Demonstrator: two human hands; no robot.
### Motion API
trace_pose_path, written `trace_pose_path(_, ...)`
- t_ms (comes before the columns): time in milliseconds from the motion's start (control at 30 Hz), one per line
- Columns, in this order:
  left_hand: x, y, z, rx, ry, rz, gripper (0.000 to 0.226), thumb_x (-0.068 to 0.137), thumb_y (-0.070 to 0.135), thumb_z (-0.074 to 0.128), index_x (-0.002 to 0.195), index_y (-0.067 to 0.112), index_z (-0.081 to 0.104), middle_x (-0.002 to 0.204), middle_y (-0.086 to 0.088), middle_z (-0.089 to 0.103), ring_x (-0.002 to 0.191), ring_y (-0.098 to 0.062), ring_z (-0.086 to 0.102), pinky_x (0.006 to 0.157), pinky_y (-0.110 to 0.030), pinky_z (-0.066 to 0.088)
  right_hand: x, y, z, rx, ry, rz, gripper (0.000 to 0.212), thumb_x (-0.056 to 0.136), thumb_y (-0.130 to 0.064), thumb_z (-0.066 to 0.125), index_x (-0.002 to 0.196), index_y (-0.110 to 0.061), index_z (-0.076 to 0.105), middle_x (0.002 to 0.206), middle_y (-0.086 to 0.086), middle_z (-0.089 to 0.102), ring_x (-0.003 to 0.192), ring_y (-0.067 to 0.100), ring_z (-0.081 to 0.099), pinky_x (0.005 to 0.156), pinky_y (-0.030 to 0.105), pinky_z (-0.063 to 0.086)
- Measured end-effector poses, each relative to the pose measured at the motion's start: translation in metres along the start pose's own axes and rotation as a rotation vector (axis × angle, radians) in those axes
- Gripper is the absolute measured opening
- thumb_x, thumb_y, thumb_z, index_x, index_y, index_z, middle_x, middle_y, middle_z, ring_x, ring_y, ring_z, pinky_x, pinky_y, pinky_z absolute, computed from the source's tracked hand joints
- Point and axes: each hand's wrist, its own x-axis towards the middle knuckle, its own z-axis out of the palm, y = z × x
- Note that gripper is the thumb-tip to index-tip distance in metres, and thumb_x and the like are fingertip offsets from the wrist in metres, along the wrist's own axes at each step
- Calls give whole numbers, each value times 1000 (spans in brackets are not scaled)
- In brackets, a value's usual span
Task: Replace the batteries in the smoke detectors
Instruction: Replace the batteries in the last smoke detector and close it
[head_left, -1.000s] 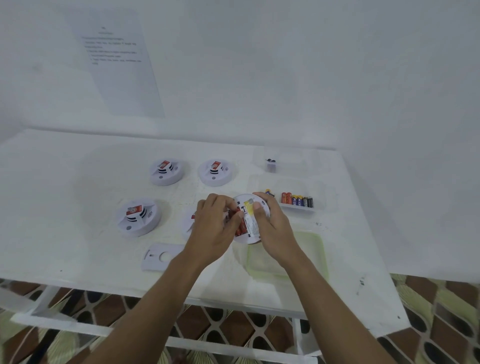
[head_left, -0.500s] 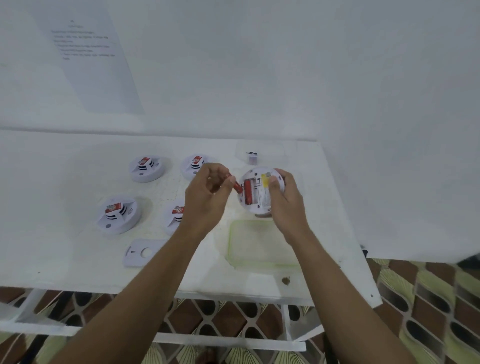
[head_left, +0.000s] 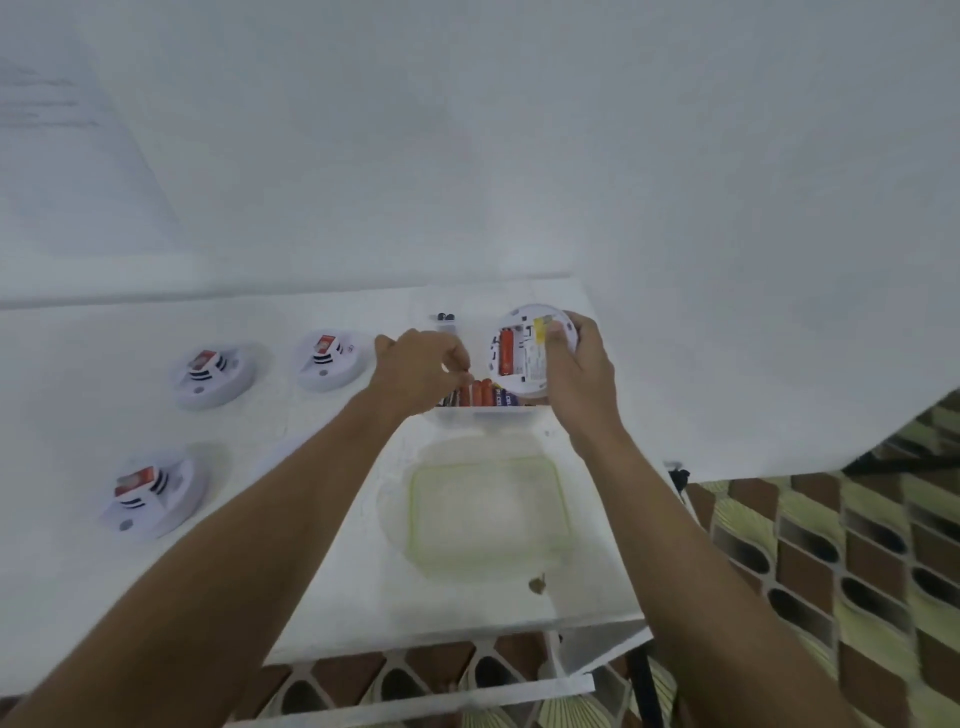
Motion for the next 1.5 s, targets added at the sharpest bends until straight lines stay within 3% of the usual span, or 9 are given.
trace_pose_path(200, 27, -3, 2, 214, -180, 115, 15, 85, 40, 71, 94, 28, 69, 88, 15, 54, 88, -11, 55, 92, -36, 33, 15, 2, 0, -26, 3, 25, 23, 106, -33, 43, 126, -26, 51, 97, -19, 60, 87, -1, 62, 82, 42, 61)
trace_pose_path(433, 25, 8, -13, -368, 173, 304, 18, 86, 16, 68, 104, 20, 71, 103, 6, 62, 90, -7, 58, 80, -17, 47, 33, 4, 10, -74, 0, 4, 31, 106, -34, 42, 133, -21, 51, 102, -20, 60, 97, 4, 63, 85, 30, 57)
trace_pose_path(600, 22, 13, -9, -241, 154, 476, 33, 79, 12, 73, 113, 14, 74, 125, -4, 67, 103, -14, 66, 89, -18, 46, 40, 2, 19, -88, 4, -17, 31, 105, -38, 44, 131, -23, 52, 105, -17, 62, 99, 8, 65, 85, 34, 58)
trace_pose_path(700, 26, 11, -9, -228, 159, 511, 29, 79, 21, 64, 105, 15, 77, 105, -3, 75, 77, -11, 69, 75, -27, 57, 42, 0, 21, -123, -15, -39, 31, 106, -37, 43, 131, -22, 53, 108, -11, 64, 100, 9, 64, 82, 24, 54)
trace_pose_path(833, 32, 8, -10, -150, 144, 615, 23, 77, 24, 58, 85, 15, 77, 58, 5, 68, 38, -6, 36, 41, -23, 47, 47, -1, 20, -167, -46, -51, 27, 106, -34, 44, 127, -22, 56, 104, -16, 63, 97, 1, 62, 79, 25, 56)
trace_pose_path(1133, 42, -2, -7, -178, 125, 687, 36, 77, 31, 52, 88, 11, 79, 57, 3, 69, 33, -8, 42, 38, -16, 41, 53, -2, 19, -169, -63, -16, 26, 105, -33, 48, 127, -23, 58, 110, -8, 66, 106, 16, 66, 80, 45, 62)
trace_pose_path(1267, 42, -10, -7, -232, 138, 725, 38, 78, 33, 52, 94, 13, 79, 69, 3, 75, 36, -2, 35, 44, 3, 25, 51, 4, 20, -160, -51, 2, 27, 104, -36, 49, 126, -23, 58, 112, -6, 67, 105, 17, 67, 82, 49, 61)
trace_pose_path(1400, 43, -17, -9, -254, 36, 731, 44, 81, 50, 57, 104, 18, 77, 64, 5, 73, 36, -7, 42, 46, -11, 39, 45, 11, 21, -164, -49, 2, 29, 105, -36, 47, 128, -21, 57, 112, -5, 67, 103, 17, 68, 76, 45, 63)
trace_pose_path(1500, 43, -17, -16, -217, -92, 646, 52, 75, 54, 74, 114, 18, 73, 93, -1, 77, 71, -13, 71, 67, -32, 58, 41, 13, 21, -167, -36, -6, 28, 105, -37, 46, 126, -22, 57, 108, -13, 66, 98, 3, 65, 79, 29, 59)
